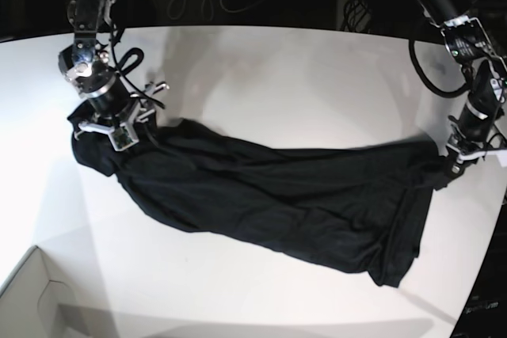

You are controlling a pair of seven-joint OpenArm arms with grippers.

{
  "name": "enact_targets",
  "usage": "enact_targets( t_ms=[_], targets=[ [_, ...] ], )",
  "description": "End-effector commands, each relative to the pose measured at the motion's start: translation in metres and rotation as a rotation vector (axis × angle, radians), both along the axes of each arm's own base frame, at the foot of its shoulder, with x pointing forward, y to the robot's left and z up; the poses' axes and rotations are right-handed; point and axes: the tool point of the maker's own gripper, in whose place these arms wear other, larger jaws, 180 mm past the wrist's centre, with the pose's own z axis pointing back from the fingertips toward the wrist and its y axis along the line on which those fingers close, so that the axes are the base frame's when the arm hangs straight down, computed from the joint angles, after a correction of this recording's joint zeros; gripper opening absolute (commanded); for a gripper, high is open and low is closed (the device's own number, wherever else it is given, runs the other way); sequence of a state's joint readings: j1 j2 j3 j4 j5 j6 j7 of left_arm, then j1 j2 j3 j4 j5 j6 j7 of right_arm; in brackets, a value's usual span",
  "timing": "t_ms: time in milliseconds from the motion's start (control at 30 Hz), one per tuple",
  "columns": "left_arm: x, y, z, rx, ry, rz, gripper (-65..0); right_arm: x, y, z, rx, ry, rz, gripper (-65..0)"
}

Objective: Layout the t-shirt on the table in an organized manner, then fold the t-shirt properly
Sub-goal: 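Hold the shirt ends with both grippers, stretching it lengthwise, then release the shirt and lift both grippers away from it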

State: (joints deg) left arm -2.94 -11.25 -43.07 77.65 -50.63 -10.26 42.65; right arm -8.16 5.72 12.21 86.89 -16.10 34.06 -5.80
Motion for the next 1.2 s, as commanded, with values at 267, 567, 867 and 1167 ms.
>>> enact_targets(
  t_ms=[267,567,867,1167],
  targets=[
    [0.009,0.006,0.018,0.012,-0.055,0.007,-64.8,0.013,-0.003,0.004,0.017,-0.027,-0.001,-34.8],
    [0.012,0.005,0.021,0.012,-0.064,0.008,-64.8,0.023,-0.001,0.012,0.022,-0.051,0.000,-40.6],
    [0.013,0.006,0.023,0.013,-0.068,0.008,-64.8,0.028,0.010,0.003,-0.018,-0.022,0.046,-65.0],
    [0.014,0.005,0.027,0.013,-0.081,0.005,-64.8,0.021,0.011,0.030,-0.067,-0.097,0.062,-65.0]
  ],
)
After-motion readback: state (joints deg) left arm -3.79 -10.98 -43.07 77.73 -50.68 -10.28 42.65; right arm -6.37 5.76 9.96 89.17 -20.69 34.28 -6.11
